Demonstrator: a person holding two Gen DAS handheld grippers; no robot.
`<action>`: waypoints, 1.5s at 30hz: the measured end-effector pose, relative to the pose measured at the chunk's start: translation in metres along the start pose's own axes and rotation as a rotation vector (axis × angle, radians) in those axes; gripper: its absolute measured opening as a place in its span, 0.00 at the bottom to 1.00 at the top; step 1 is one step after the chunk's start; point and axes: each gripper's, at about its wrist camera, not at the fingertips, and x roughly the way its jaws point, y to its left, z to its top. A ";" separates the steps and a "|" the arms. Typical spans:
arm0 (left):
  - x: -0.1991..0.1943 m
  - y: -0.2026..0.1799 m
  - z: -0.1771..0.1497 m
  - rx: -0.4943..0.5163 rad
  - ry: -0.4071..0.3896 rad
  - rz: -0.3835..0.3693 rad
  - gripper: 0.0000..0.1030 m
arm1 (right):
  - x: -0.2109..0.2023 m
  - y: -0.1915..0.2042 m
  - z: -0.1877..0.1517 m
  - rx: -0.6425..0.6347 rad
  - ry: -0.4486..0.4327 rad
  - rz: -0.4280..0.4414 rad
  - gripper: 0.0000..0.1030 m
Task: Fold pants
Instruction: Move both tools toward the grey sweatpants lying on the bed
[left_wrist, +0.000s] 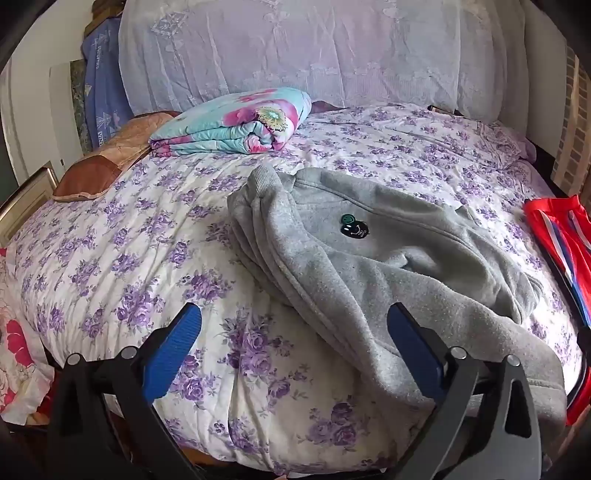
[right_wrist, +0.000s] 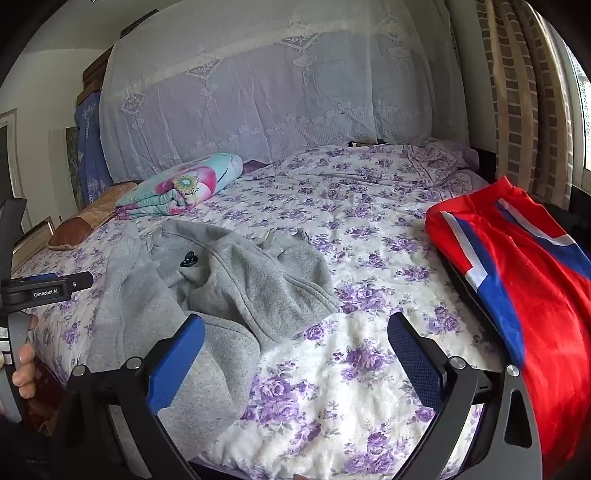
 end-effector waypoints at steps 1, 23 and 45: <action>0.000 0.000 0.000 0.003 0.002 -0.001 0.95 | 0.001 0.000 0.000 -0.001 0.009 0.001 0.97; 0.011 0.006 -0.010 0.009 0.022 0.018 0.95 | -0.003 0.003 -0.003 -0.033 -0.004 0.038 0.97; 0.016 -0.005 -0.006 0.020 0.028 0.009 0.95 | 0.001 0.002 -0.006 -0.033 0.019 0.051 0.97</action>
